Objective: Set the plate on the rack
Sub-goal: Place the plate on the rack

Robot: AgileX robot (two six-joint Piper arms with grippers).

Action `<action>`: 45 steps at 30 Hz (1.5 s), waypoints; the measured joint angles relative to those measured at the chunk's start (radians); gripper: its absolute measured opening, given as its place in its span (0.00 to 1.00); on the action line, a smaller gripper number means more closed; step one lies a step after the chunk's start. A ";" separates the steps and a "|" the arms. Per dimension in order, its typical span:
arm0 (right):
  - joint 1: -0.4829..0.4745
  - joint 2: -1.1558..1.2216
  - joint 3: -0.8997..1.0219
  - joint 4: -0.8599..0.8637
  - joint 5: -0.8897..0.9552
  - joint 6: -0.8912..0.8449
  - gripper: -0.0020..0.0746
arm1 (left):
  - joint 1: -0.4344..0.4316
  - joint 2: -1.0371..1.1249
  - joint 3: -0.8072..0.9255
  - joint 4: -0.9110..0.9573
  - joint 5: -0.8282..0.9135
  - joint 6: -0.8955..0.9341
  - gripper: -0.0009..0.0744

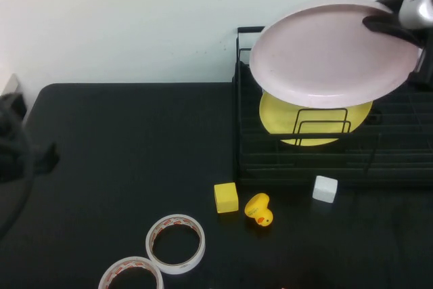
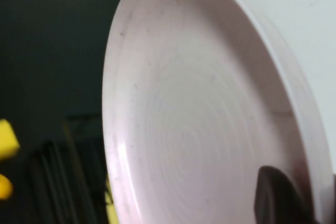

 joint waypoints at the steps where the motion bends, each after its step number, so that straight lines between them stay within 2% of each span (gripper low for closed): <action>1: 0.000 0.013 0.000 0.000 -0.012 -0.024 0.16 | 0.000 -0.017 0.018 -0.002 -0.004 0.000 0.02; 9: -0.004 0.147 0.000 -0.013 -0.105 -0.115 0.16 | 0.000 -0.188 0.153 -0.004 0.070 -0.043 0.01; 15: -0.037 0.244 -0.037 -0.006 -0.112 -0.129 0.16 | 0.000 -0.269 0.191 -0.004 0.121 -0.070 0.01; 25: -0.072 0.285 -0.059 0.013 -0.112 -0.140 0.16 | 0.000 -0.283 0.193 -0.004 0.121 -0.076 0.01; 45: -0.074 0.310 -0.061 0.042 -0.082 -0.182 0.16 | 0.000 -0.283 0.193 -0.004 0.121 -0.061 0.01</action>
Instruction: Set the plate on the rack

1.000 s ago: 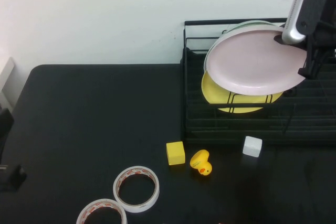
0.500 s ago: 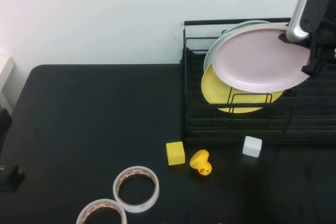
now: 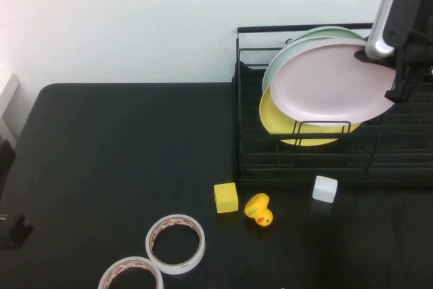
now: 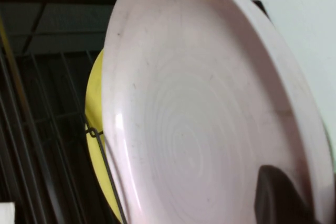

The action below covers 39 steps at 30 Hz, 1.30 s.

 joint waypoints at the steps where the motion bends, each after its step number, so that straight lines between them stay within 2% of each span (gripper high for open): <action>1: 0.000 0.005 0.000 0.005 0.000 -0.003 0.16 | 0.000 0.000 0.000 0.000 0.000 0.000 0.01; 6: 0.000 0.027 -0.002 0.063 -0.002 -0.007 0.19 | 0.000 0.000 0.000 0.000 0.000 0.000 0.01; 8: 0.000 0.029 -0.002 0.104 -0.008 -0.004 0.26 | 0.000 0.000 0.000 0.000 0.000 0.000 0.01; 11: 0.000 0.029 -0.002 0.162 -0.039 0.002 0.44 | 0.000 0.000 0.000 0.000 0.000 0.000 0.01; 13: 0.000 0.029 -0.002 0.177 -0.075 0.005 0.53 | 0.000 0.000 0.000 0.000 0.000 0.000 0.01; 19: 0.000 -0.007 -0.002 0.191 -0.138 0.094 0.59 | 0.000 0.000 0.000 0.000 -0.020 0.002 0.01; 21: -0.002 -0.046 -0.002 0.195 -0.138 0.174 0.57 | 0.000 0.000 0.000 0.000 -0.048 0.002 0.01; 23: -0.009 -0.100 -0.002 0.199 -0.125 0.269 0.50 | 0.000 0.000 0.000 0.000 -0.072 0.002 0.01; 28: -0.021 -0.240 0.007 0.205 -0.033 0.422 0.18 | 0.000 0.000 0.000 0.000 -0.099 0.002 0.01; 30: -0.021 -0.297 0.035 0.233 -0.019 0.438 0.10 | 0.000 0.000 0.000 0.000 -0.100 0.002 0.01; 33: -0.021 -0.386 0.103 0.283 -0.014 0.443 0.04 | 0.000 0.000 0.000 0.000 -0.100 0.001 0.01; 39: -0.021 -0.498 0.256 0.301 0.059 0.411 0.03 | 0.000 0.000 0.000 0.000 -0.100 0.001 0.01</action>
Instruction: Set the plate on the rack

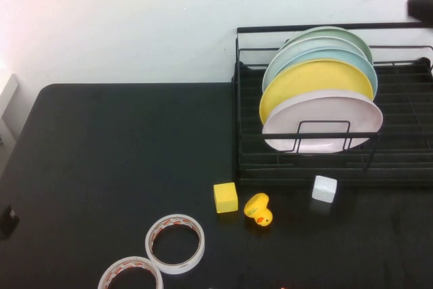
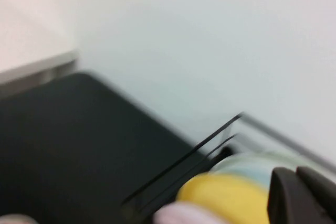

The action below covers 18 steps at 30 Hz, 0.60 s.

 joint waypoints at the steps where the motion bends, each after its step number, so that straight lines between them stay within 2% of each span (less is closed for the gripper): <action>1: 0.000 0.000 0.022 0.000 0.026 -0.005 0.03 | 0.000 0.000 0.000 0.000 0.000 0.000 0.01; 9: 0.000 0.113 0.095 -0.010 0.138 -0.033 0.02 | 0.000 0.000 0.000 0.000 0.000 0.000 0.01; 18: 0.000 0.346 0.096 0.009 0.063 -0.131 0.02 | 0.000 0.000 0.000 0.000 0.000 0.000 0.01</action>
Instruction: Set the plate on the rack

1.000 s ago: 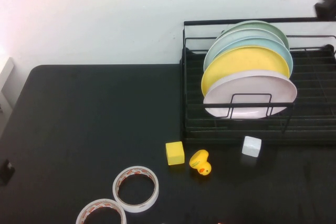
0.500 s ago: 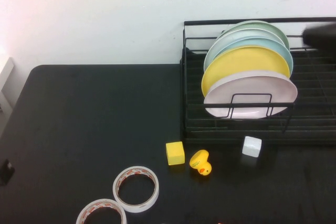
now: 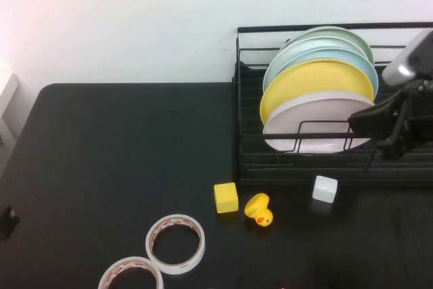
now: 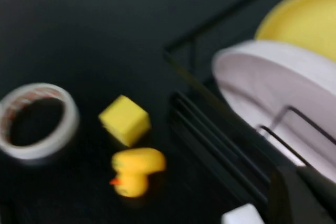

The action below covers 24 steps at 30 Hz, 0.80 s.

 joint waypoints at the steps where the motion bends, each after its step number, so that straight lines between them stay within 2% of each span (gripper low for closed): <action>1: 0.000 0.023 0.000 0.012 -0.025 -0.020 0.02 | 0.000 0.000 0.000 0.000 0.000 0.000 0.01; 10: 0.000 0.164 -0.090 0.142 -0.172 -0.136 0.02 | 0.000 0.000 0.000 0.000 0.000 0.002 0.01; 17: 0.000 0.205 -0.202 0.175 -0.176 -0.133 0.02 | 0.000 0.000 0.000 0.000 -0.001 0.004 0.01; 24: 0.000 0.193 -0.221 0.171 -0.144 -0.060 0.02 | 0.000 0.000 0.000 0.000 -0.001 0.004 0.01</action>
